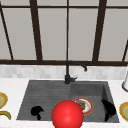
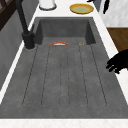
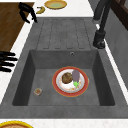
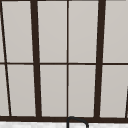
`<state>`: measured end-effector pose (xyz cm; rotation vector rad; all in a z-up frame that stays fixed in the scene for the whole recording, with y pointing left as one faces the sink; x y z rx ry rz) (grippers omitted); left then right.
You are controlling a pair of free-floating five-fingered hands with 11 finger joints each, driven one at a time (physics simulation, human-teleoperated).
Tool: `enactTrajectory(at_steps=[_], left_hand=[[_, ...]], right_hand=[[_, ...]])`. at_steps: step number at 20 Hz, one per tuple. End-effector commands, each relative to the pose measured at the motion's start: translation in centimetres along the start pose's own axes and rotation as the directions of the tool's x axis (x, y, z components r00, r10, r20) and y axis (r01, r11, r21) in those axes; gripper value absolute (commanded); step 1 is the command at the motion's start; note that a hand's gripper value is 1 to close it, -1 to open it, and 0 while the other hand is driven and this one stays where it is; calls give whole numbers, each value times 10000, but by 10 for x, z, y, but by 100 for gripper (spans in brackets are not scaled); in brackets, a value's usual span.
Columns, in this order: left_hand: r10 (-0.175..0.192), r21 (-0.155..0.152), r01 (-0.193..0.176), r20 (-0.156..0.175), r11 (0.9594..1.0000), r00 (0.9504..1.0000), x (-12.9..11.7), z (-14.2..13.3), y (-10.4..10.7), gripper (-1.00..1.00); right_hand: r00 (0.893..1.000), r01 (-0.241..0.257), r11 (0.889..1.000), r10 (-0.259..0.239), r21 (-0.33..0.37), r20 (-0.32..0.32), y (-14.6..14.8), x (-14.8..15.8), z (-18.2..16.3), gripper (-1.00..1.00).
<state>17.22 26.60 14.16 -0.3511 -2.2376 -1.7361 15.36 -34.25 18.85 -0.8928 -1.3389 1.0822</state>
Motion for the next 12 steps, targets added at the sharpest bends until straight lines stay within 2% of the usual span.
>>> enactTrajectory(at_steps=[1, 2, 3, 4, 5, 10, 12], left_hand=[[0, 0, 0, 0, 10000, 10000, 0, 0, 0, 0], [0, 0, 0, 0, 10000, 10000, 0, 0, 0, 0], [0, 0, 0, 0, 10000, 10000, 0, 0, 0, 0], [0, 0, 0, 0, 10000, 10000, 0, 0, 0, 0], [0, 0, 0, 0, 10000, 10000, 0, 0, 0, 0], [0, 0, 0, 0, 10000, 10000, 0, 0, 0, 0], [0, 0, 0, 0, 10000, 10000, 0, 0, 0, 0]], right_hand=[[9994, 133, 9998, -138, -168, -328, 4, 1, 21, -100], [9992, 121, 9998, -126, -146, -376, 1, -2, 17, -100], [10000, 73, 10000, -73, 3, 3, 2, 2, 10, -100], [10000, -6, 9998, 7, -221, 76, 0, -1, 15, -100], [10000, -11, 9999, 12, 122, -25, 3, 1, 13, -100], [10000, 3, 10000, -3, 30, 21, 4, 1, 14, -100], [9988, -27, 9998, 17, 204, 486, 12, 1, 13, -100]])
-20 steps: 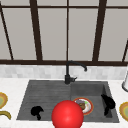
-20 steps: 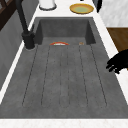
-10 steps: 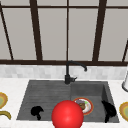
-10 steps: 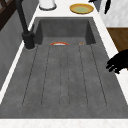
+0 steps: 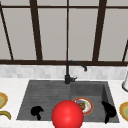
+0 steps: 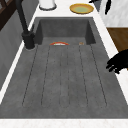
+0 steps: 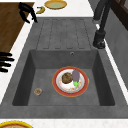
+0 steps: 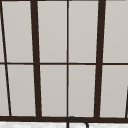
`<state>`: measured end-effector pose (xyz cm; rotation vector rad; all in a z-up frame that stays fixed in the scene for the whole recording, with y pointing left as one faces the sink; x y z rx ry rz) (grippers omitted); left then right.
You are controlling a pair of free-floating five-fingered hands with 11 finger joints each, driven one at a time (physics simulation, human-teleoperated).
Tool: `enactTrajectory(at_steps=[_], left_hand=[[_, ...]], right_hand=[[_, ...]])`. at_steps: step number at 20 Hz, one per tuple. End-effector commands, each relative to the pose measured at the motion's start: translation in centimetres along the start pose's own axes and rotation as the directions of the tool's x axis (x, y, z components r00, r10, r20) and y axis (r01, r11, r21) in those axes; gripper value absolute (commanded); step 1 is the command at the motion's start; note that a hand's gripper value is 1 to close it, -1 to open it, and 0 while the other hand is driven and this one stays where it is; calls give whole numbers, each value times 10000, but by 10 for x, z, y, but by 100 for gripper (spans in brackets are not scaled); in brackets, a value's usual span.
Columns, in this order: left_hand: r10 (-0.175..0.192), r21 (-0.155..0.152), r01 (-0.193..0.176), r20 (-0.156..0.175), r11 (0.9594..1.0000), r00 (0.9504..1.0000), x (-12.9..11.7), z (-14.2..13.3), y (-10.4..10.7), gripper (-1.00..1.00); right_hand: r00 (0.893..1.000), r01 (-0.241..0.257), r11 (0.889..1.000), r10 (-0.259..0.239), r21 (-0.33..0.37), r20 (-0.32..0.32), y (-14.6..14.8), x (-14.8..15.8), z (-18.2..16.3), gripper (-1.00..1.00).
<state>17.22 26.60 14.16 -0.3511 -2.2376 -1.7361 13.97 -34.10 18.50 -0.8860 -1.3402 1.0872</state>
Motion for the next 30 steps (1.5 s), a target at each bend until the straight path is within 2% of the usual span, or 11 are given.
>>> enactTrajectory(at_steps=[1, 3, 4, 6, 11, 14, 19, 21, 23, 27, 30], left_hand=[[0, 0, 0, 0, 10000, 10000, 0, 0, 0, 0], [0, 0, 0, 0, 10000, 10000, 0, 0, 0, 0], [0, 0, 0, 0, 10000, 10000, 0, 0, 0, 0], [0, 0, 0, 0, 10000, 10000, 0, 0, 0, 0], [0, 0, 0, 0, 10000, 10000, 0, 0, 0, 0], [0, 0, 0, 0, 10000, 10000, 0, 0, 0, 0], [0, 0, 0, 0, 10000, 10000, 0, 0, 0, 0], [0, 0, 0, 0, 10000, 10000, 0, 0, 0, 0], [0, 0, 0, 0, 10000, 10000, 0, 0, 0, 0], [0, 0, 0, 0, 10000, 10000, 0, 0, 0, 0], [0, 0, 0, 0, 10000, 10000, 0, 0, 0, 0]], right_hand=[[9981, -49, 9998, 37, 189, 611, 11, 2, -1, -100], [9960, -70, 9993, 36, 377, 895, 17, 7, -8, -100], [9953, 274, 9983, -320, 510, 914, 24, 5, -11, -100], [9968, 579, 9961, -613, 659, 504, 28, 12, -31, -100], [9950, 856, 9882, -914, 1272, 408, 44, 23, -64, -100], [9975, 604, 9885, -647, 1383, 269, 43, 26, -92, -100], [9984, 450, 9793, -508, 1974, 245, 49, 32, -132, -100], [9998, -104, 9901, 78, 1399, 190, 45, 41, -149, -100], [9987, -239, 9988, 219, 426, 470, 49, 43, -155, -100], [9980, -301, 9995, 307, -117, 556, 59, 56, -185, -100], [9975, -372, 9954, 422, -879, 565, 63, 66, -204, -100]])
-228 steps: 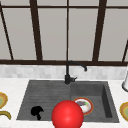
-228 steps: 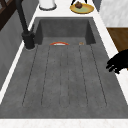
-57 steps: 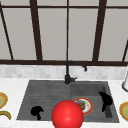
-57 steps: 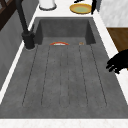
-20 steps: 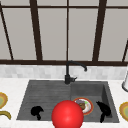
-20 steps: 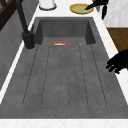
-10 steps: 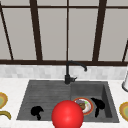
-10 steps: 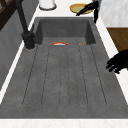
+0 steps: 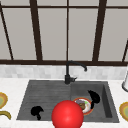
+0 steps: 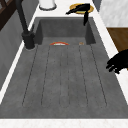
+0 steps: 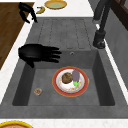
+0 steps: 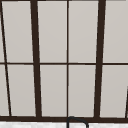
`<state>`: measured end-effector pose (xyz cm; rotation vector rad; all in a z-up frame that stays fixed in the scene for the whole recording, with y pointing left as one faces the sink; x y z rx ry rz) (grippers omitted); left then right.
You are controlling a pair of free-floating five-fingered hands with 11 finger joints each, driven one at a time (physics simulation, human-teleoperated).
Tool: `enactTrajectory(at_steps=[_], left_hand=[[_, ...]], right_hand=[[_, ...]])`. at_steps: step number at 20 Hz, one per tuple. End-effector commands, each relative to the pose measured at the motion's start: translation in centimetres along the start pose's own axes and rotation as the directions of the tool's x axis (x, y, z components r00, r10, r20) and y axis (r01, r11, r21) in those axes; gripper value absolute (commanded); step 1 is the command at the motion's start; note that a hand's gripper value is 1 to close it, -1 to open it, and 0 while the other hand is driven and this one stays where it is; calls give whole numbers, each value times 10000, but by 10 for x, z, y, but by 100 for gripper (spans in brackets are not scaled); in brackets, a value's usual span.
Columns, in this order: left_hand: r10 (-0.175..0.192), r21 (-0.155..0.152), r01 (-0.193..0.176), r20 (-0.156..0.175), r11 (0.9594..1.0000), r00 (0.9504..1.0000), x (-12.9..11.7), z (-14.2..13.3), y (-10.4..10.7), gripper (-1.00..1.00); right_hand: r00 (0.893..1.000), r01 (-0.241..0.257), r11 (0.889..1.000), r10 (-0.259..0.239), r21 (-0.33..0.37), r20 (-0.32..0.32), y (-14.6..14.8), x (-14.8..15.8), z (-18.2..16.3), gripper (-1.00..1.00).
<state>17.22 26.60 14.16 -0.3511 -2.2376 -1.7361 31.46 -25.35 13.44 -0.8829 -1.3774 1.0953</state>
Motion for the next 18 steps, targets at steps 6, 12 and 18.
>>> enactTrajectory(at_steps=[6, 12, 18], left_hand=[[0, 0, 0, 0, 10000, 10000, 0, 0, 0, 0], [0, 0, 0, 0, 10000, 10000, 0, 0, 0, 0], [0, 0, 0, 0, 10000, 10000, 0, 0, 0, 0]], right_hand=[[9964, -823, 9852, 840, -1506, 54, 18, 28, -68, -100], [9981, -486, 9891, 427, -1387, -455, 31, 38, -119, -100], [9963, -860, 9800, 836, -1793, -209, 35, 52, -170, -100]])
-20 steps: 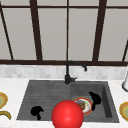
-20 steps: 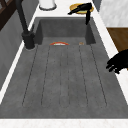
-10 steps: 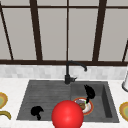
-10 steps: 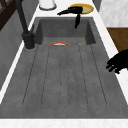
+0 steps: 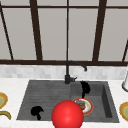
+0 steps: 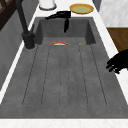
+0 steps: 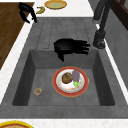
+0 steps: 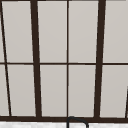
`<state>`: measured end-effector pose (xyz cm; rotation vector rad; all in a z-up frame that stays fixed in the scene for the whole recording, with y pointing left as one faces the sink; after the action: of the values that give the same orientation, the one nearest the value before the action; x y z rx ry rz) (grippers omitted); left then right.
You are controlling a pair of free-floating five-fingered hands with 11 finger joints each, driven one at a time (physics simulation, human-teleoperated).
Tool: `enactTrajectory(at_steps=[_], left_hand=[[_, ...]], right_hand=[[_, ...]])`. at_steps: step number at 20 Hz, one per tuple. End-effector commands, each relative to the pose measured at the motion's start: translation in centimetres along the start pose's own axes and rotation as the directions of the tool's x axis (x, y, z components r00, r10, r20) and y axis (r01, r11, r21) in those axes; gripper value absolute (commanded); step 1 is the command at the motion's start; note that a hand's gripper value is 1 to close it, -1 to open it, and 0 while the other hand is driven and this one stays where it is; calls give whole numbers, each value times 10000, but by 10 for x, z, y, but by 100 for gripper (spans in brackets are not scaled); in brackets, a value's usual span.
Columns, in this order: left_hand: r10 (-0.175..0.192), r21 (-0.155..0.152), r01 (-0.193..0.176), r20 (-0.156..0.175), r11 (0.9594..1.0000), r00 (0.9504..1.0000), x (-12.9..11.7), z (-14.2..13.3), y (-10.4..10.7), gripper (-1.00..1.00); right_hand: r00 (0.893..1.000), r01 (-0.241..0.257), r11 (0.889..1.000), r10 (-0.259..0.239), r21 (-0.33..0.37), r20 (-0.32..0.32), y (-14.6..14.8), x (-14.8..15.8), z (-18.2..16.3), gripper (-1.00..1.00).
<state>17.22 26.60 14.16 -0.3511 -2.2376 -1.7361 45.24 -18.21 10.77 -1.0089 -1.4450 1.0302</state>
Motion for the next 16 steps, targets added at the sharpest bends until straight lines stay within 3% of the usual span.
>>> enactTrajectory(at_steps=[1, 8, 10, 16], left_hand=[[0, 0, 0, 0, 10000, 10000, 0, 0, 0, 0], [0, 0, 0, 0, 10000, 10000, 0, 0, 0, 0], [0, 0, 0, 0, 10000, 10000, 0, 0, 0, 0], [0, 0, 0, 0, 10000, 10000, 0, 0, 0, 0]], right_hand=[[9988, -481, 9969, 484, -630, 28, 3, 8, -29, -100], [9983, -539, 9979, 531, -350, -245, -15, 24, -85, -100], [9985, -297, 9993, 285, -247, -473, -17, 32, -96, -100], [9950, -57, 9955, 151, 951, -986, -12, 57, -114, -100]])
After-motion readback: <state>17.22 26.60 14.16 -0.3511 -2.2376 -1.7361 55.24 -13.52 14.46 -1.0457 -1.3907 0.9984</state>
